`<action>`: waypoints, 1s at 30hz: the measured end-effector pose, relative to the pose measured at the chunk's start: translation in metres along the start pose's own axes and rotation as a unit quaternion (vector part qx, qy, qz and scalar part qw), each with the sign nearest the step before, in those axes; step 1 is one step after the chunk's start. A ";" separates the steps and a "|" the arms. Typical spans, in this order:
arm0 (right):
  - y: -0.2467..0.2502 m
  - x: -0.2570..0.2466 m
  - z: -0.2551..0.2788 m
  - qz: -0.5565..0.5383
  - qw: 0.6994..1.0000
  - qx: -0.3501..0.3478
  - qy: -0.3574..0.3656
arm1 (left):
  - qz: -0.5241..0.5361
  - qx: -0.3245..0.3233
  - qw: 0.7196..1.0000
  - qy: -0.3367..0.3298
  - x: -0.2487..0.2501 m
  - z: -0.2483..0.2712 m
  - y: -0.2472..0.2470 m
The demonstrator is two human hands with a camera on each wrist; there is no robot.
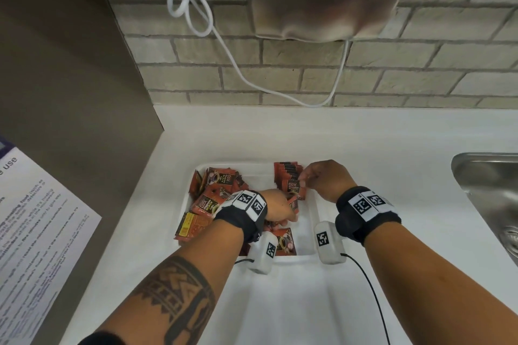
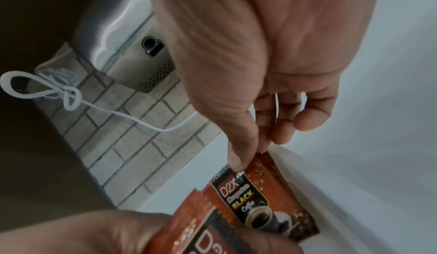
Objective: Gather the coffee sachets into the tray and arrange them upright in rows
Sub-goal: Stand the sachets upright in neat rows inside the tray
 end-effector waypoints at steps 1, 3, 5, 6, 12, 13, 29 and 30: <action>-0.001 0.001 -0.001 -0.002 1.000 -0.005 -0.006 | 0.000 -0.003 1.000 -0.001 0.002 -0.002 0.000; -0.002 0.003 -0.001 -0.007 1.000 -0.007 -0.014 | 0.019 -0.015 1.000 0.000 0.003 -0.006 0.000; -0.002 0.006 -0.002 -0.015 1.000 0.004 -0.016 | 0.041 -0.018 0.999 0.000 0.004 -0.007 0.001; -0.001 0.007 -0.002 -0.023 0.999 0.013 -0.017 | 0.050 -0.017 0.999 0.002 0.004 -0.008 0.001; 0.000 0.010 -0.008 -0.042 0.998 0.038 -0.004 | 0.081 -0.028 0.996 0.021 -0.001 -0.012 0.002; -0.001 0.011 -0.008 -0.041 0.998 0.037 -0.004 | 0.082 -0.029 0.996 0.023 -0.002 -0.013 0.002; 0.005 0.010 -0.003 -0.022 0.999 0.040 0.016 | 0.109 -0.056 0.992 0.001 -0.003 -0.010 0.003; 0.007 0.009 -0.002 -0.023 0.999 0.046 0.018 | 0.122 -0.062 0.991 0.002 -0.004 -0.009 0.003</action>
Point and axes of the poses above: each hand's wrist, its own z-axis away from the middle knuckle, its own y-axis out of the back of the hand, x = y × z, the point moved 5 cm from there along -z, towards the middle knuckle, and after that the axes turned 13 degrees about y, right-handed, at the moved point
